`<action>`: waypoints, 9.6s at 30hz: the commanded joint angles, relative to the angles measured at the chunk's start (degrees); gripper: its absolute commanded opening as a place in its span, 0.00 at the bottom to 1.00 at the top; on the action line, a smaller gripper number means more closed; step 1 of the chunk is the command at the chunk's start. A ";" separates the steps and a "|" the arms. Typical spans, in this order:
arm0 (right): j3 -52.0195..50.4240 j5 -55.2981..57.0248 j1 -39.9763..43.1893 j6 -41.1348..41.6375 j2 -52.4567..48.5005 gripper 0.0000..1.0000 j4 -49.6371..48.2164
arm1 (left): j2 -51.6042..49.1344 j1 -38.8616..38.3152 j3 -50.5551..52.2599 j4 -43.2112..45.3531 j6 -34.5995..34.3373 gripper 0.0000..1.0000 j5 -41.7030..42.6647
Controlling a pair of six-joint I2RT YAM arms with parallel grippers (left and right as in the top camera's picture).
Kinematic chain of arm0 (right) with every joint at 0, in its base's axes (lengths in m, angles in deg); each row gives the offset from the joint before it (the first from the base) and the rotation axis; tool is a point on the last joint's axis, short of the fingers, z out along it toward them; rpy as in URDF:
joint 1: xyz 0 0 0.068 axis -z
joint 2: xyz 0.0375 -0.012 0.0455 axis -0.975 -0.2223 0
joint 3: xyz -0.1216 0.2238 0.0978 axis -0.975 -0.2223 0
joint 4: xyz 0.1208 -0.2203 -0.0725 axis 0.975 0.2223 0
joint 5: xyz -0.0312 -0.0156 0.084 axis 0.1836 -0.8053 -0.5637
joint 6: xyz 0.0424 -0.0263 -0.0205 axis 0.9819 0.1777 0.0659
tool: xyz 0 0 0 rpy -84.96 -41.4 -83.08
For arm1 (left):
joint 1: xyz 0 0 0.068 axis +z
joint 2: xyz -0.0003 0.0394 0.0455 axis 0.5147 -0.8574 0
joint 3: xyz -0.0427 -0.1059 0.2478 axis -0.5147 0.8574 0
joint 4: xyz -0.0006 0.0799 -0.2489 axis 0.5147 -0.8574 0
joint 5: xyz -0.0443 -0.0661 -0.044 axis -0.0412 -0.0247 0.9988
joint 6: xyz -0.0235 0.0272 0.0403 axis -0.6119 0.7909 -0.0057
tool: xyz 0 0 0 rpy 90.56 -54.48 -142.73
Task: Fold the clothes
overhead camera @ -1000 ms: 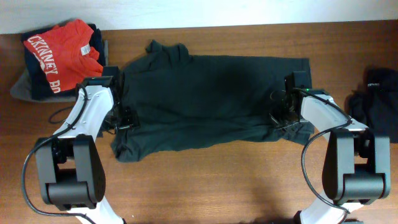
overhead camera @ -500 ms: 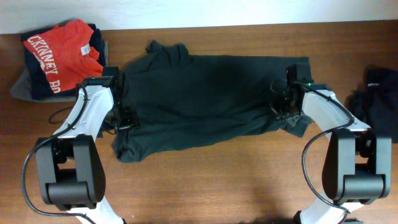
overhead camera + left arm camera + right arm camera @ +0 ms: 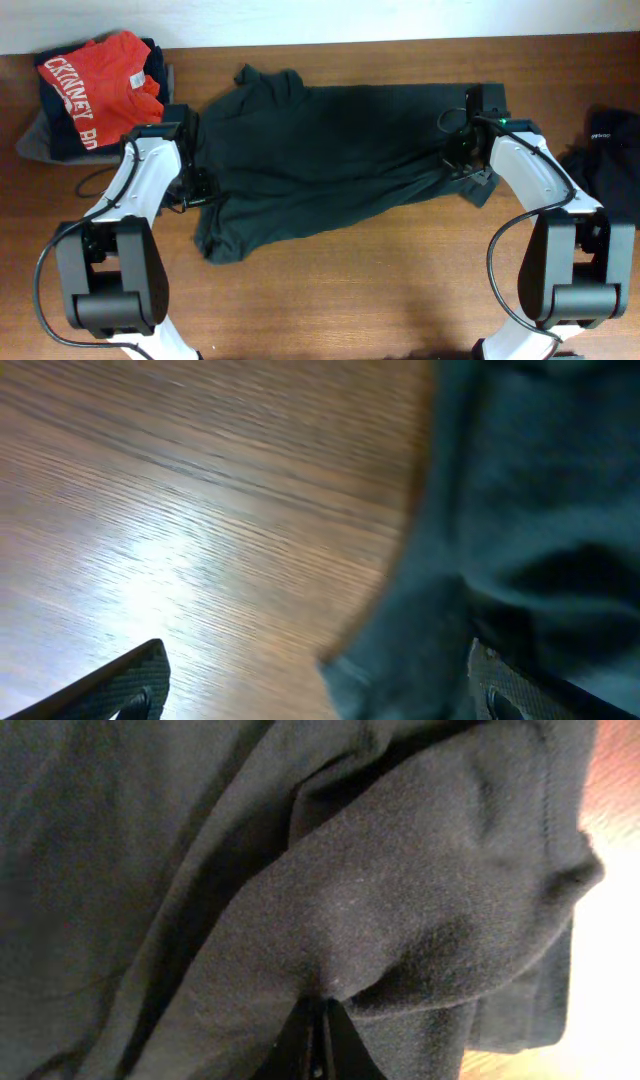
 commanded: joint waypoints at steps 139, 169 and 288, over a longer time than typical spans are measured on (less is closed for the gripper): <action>8.39 -5.25 4.07 -22.01 -1.05 0.04 5.66 | -16.22 2.67 -3.23 -5.44 2.32 0.02 9.64; 8.37 -12.00 3.93 -26.91 -0.96 0.67 27.06 | -16.20 2.67 -12.92 -9.79 2.27 0.01 7.80; -5.84 -10.29 3.93 -25.66 -1.51 0.47 7.82 | -16.20 2.67 -12.90 -11.54 2.29 0.02 7.78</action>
